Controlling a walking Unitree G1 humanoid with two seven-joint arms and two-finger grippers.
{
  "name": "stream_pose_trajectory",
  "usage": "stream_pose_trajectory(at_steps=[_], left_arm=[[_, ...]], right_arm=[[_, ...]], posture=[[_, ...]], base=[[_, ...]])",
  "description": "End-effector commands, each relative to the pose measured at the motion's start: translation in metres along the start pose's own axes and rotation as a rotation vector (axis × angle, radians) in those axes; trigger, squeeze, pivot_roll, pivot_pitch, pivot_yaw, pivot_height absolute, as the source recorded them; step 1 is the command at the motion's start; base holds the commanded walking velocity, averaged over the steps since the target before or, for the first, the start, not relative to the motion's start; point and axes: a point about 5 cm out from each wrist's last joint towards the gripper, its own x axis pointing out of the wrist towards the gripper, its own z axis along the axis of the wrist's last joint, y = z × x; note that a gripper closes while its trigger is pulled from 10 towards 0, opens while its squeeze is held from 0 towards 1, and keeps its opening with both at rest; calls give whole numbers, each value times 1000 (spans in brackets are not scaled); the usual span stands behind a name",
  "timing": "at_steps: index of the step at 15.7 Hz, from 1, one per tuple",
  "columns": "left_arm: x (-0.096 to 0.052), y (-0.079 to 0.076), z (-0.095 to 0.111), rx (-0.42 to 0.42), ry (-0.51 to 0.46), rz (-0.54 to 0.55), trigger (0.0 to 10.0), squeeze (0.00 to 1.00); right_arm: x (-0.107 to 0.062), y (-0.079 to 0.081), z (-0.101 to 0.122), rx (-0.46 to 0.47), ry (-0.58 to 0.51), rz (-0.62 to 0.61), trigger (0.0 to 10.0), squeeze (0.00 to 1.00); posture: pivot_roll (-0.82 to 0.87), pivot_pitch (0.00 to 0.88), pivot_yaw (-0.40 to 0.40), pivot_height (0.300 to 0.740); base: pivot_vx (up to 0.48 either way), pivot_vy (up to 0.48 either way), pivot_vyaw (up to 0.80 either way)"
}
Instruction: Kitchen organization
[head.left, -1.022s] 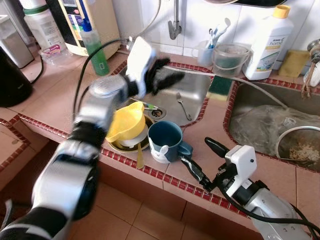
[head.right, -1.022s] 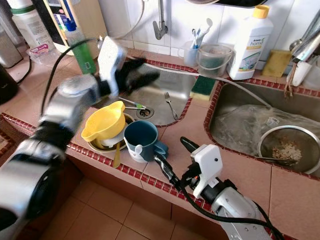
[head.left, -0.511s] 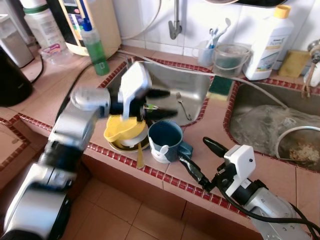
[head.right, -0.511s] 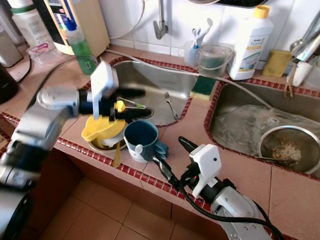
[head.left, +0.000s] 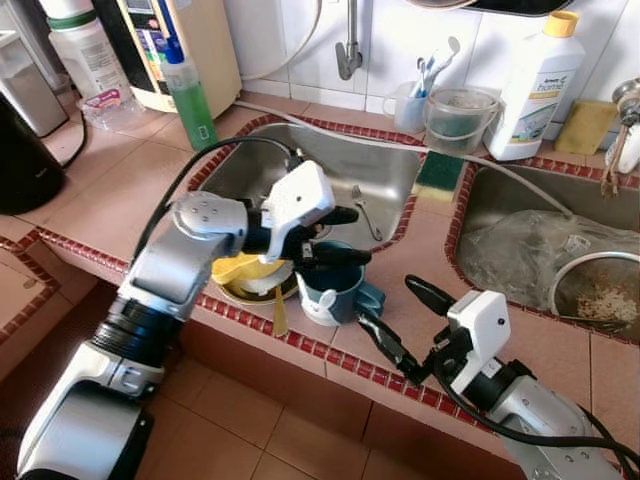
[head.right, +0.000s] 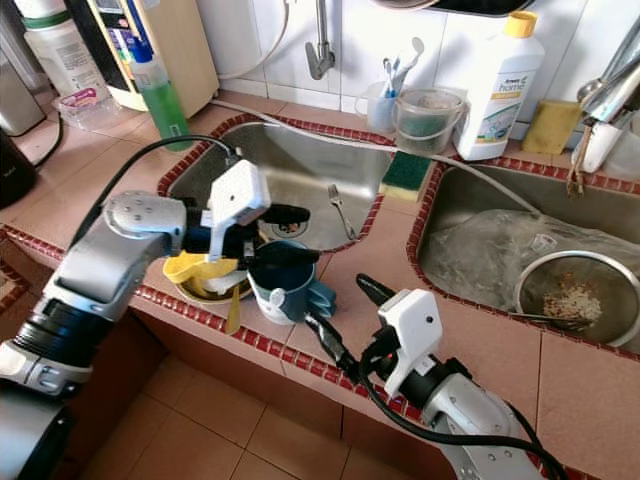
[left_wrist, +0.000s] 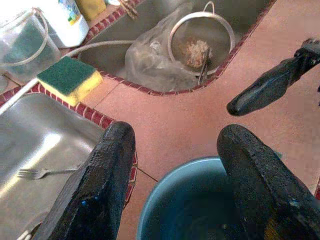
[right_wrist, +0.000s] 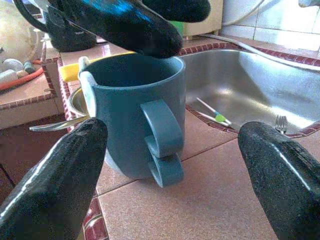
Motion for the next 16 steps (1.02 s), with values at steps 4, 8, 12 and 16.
stream_pose_trajectory(at_steps=[4, 8, 12, 16], left_arm=[[0, 1, -1, 67, 72, 3, 10000, 0], [-4, 6, 1, 131, 97, -11, 10000, 0], [-7, 13, 5, 139, 105, -12, 10000, 0], [-9, 14, 0, 176, 156, -40, 10000, 0]], right_arm=[[-1, 3, -2, -2, 9, 12, 10000, 0], [-2, 4, -2, 1, 9, 10, 10000, 0], [-1, 4, -2, 2, 7, 6, 10000, 0], [-2, 4, -2, 5, 5, 0, 10000, 0]], posture=[[-190, 75, 109, 740], [-189, 77, 111, 740], [-187, 82, 116, 740], [-187, 88, 120, 740]], base=[[0, 0, 0], [0, 0, 0], [0, 0, 0], [0, 0, 0]])
